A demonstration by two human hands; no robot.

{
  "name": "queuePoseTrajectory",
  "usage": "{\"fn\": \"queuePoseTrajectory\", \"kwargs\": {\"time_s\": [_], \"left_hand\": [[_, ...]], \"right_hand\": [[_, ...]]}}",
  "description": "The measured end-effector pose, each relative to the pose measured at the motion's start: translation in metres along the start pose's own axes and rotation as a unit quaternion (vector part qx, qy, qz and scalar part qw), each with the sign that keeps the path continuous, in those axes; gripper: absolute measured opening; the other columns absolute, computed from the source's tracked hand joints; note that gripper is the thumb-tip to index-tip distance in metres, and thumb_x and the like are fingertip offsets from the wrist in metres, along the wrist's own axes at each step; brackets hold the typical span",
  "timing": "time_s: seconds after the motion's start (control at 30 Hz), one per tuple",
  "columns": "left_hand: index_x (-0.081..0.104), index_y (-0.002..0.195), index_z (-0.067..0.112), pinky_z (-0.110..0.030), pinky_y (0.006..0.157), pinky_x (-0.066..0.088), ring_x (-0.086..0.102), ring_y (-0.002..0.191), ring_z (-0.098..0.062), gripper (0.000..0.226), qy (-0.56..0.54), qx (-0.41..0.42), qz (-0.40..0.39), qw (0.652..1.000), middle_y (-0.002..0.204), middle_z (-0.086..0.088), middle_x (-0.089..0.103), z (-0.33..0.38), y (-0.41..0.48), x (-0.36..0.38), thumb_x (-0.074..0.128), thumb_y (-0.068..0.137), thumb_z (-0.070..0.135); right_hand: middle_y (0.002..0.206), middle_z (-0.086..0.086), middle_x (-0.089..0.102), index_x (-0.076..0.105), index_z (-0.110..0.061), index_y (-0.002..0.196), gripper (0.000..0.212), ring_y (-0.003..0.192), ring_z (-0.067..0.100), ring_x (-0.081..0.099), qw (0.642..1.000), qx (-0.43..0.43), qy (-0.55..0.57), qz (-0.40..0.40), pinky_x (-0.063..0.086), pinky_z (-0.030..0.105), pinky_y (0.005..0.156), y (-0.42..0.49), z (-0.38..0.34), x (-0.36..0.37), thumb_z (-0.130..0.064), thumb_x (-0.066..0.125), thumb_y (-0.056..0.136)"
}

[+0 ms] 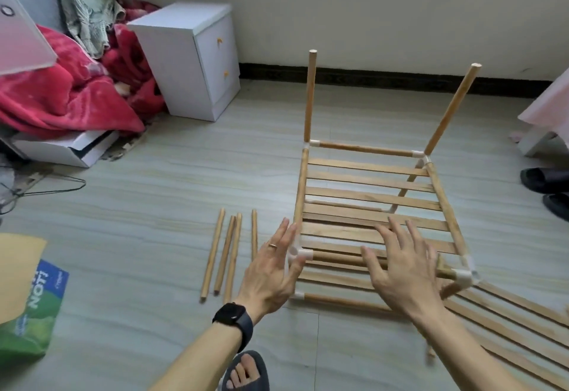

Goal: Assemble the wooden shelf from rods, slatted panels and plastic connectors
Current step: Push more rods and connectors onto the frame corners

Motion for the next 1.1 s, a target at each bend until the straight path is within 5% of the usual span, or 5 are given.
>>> {"fn": "queuePoseTrajectory", "kwargs": {"time_s": [0.13, 0.37, 0.67, 0.87, 1.1], "left_hand": [[-0.002, 0.157, 0.047, -0.033, 0.121, 0.020, 0.008, 0.153, -0.004, 0.070, 0.006, -0.151, -0.044, 0.988, 0.168, 0.019, -0.005, -0.073, -0.023, 0.016, 0.022, 0.097, 0.074], [0.021, 0.156, 0.029, -0.040, 0.104, 0.044, 0.041, 0.139, -0.024, 0.063, 0.121, -0.364, -0.167, 0.908, 0.157, -0.003, 0.033, -0.192, -0.049, 0.043, 0.046, 0.101, 0.043], [0.049, 0.128, 0.018, -0.038, 0.085, 0.048, 0.057, 0.118, -0.027, 0.046, 0.113, -0.350, -0.098, 0.925, 0.129, -0.004, 0.057, -0.203, 0.005, 0.085, 0.054, 0.097, 0.052], [0.044, 0.130, 0.007, -0.039, 0.083, 0.046, 0.060, 0.119, -0.034, 0.034, 0.084, -0.471, -0.182, 0.859, 0.129, -0.014, 0.062, -0.203, -0.004, 0.122, 0.046, 0.101, 0.025], [0.063, 0.112, 0.005, -0.027, 0.064, 0.048, 0.065, 0.073, -0.012, 0.026, -0.322, -0.457, -0.119, 0.820, 0.102, -0.006, 0.074, -0.152, -0.020, 0.082, 0.048, 0.106, 0.025]], "right_hand": [[0.170, -0.009, 0.003, 0.017, -0.048, 0.156, 0.078, 0.156, 0.017, -0.011, 0.993, -0.087, -0.022, -0.077, 0.004, 0.058, 0.123, 0.043, -0.074, 0.031, -0.083, 0.012, 0.086], [0.170, -0.010, -0.011, -0.024, -0.068, 0.142, 0.072, 0.153, 0.016, -0.022, 0.979, -0.099, -0.030, -0.174, -0.010, 0.058, 0.122, 0.074, -0.103, 0.089, -0.092, -0.007, 0.075], [0.170, -0.012, -0.007, -0.020, -0.067, 0.143, 0.069, 0.155, 0.014, -0.017, 0.975, -0.100, -0.025, -0.195, -0.013, 0.058, 0.120, 0.069, -0.105, 0.087, -0.086, 0.002, 0.081], [0.170, -0.013, -0.003, -0.014, -0.066, 0.146, 0.071, 0.155, 0.014, -0.012, 0.979, -0.100, -0.021, -0.176, -0.010, 0.057, 0.121, 0.062, -0.106, 0.086, -0.086, 0.006, 0.081], [0.170, -0.012, 0.004, -0.005, -0.062, 0.150, 0.075, 0.156, 0.015, -0.007, 0.980, -0.099, -0.021, -0.174, -0.007, 0.059, 0.121, 0.067, -0.106, 0.083, -0.087, 0.009, 0.080]]}}
Point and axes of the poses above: each hand's wrist, its own y-axis towards the middle knuckle, its own x-axis out of the palm, z = x × y, the point moved 7 cm from there along y, towards the middle knuckle
